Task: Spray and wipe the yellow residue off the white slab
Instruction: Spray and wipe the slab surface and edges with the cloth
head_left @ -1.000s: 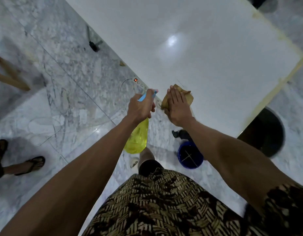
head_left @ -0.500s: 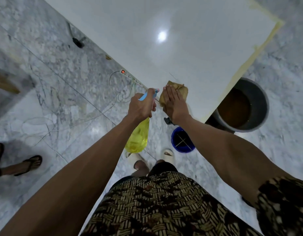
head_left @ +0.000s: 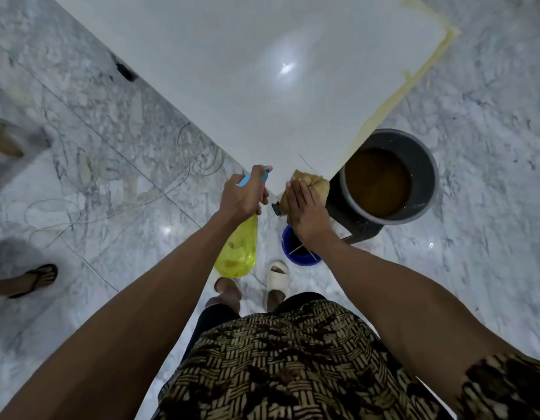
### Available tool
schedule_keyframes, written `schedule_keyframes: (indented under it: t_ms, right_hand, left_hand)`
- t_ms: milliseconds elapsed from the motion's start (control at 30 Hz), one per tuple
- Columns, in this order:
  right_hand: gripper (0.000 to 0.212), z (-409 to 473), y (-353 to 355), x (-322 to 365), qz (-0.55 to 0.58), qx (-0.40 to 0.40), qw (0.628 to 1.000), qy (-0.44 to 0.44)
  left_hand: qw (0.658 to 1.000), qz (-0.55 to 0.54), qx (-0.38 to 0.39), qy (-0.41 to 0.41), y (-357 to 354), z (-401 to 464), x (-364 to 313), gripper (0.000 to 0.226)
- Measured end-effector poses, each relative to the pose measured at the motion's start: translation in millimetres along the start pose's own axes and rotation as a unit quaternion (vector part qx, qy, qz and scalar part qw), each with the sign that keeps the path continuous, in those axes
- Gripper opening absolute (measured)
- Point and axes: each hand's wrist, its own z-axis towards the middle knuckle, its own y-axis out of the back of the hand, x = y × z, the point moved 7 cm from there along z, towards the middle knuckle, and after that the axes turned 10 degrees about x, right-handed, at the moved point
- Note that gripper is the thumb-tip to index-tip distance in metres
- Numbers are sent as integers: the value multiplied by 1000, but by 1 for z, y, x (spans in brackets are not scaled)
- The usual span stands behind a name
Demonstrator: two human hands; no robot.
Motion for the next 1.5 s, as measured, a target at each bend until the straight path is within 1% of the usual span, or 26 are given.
schedule_keyframes:
  t_ms: [100,167,200,233,267,300,333,367,433,467,533,567,633,733,800,867,967,1000,1100,1233,1300,1333,1400,1467,1500]
  right_hand:
    - [73,-11,-6,-4,1,36,999,-11]
    - [75,-25,-12,-9,2,77,996,-36]
    - [74,-34,-17,-14,-11,98,994,-51]
    - [71,-43,-18,-21,1,119,990,-74]
    - [66,-49,-22,-32,30,132,985,-107]
    - [57,-57,-18,-43,130,150,967,-158]
    - [46,-62,-11,-53,250,149,935,-202]
    - [40,-63,0,-62,382,140,884,-232]
    - [47,-57,36,-68,592,101,764,-235]
    - [50,-51,56,-69,671,95,702,-219]
    - [46,-34,98,-63,789,111,578,-178]
    - [45,-22,120,-58,822,105,536,-164]
    - [47,4,149,-53,868,65,473,-139]
    - [48,43,183,-21,925,27,372,-68]
    - [50,73,198,6,949,27,314,-20]
    - [53,106,207,33,961,35,274,-7]
    - [61,161,212,75,965,75,249,-4]
    - [62,181,213,91,964,90,250,-3]
    - [64,246,225,135,956,129,262,-2]
    - [71,329,251,184,948,161,274,9]
    - [77,374,263,207,943,167,289,12]
    - [76,391,268,214,939,167,299,11]
    - [71,428,280,233,938,174,301,10]
    - [68,456,286,248,935,178,308,-6]
    - [67,473,289,253,931,180,316,-14]
  left_hand:
    - [1000,-4,1,0,-14,-7,7,28]
    - [1000,-10,-1,-1,-17,-12,7,28]
    - [1000,-13,-2,-3,-17,-14,6,28]
    - [1000,-16,-4,-4,-17,-15,5,28]
    - [1000,-14,-2,-6,-17,-16,4,28]
    - [1000,-10,0,-10,-16,-18,1,28]
    - [1000,-5,2,-16,-15,-20,-4,29]
    - [1000,-1,1,-27,-13,-21,-11,30]
    - [999,7,0,-49,-5,-22,-30,32]
    - [998,10,-1,-62,0,-23,-41,33]
    - [996,7,-11,-88,14,-26,-65,33]
    - [995,5,-18,-100,24,-29,-77,33]
    - [993,0,-26,-117,42,-32,-98,33]
    - [991,-6,-31,-126,72,-35,-121,36]
    - [992,-11,-42,-120,97,-31,-132,41]
    - [992,-30,-65,-106,126,-23,-139,44]
    - [990,-41,-93,-94,175,-4,-144,42]
    - [990,-42,-104,-91,194,4,-145,42]
    - [987,-53,-133,-70,261,32,-149,40]
    - [989,-10,-141,-33,342,68,-161,55]
    - [987,-15,-157,-26,383,84,-167,52]
    - [986,-19,-167,-22,399,90,-170,49]
    - [983,-32,-182,-15,437,106,-177,47]
    - [980,-39,-195,-3,470,120,-179,63]
    - [978,-38,-204,2,487,130,-181,66]
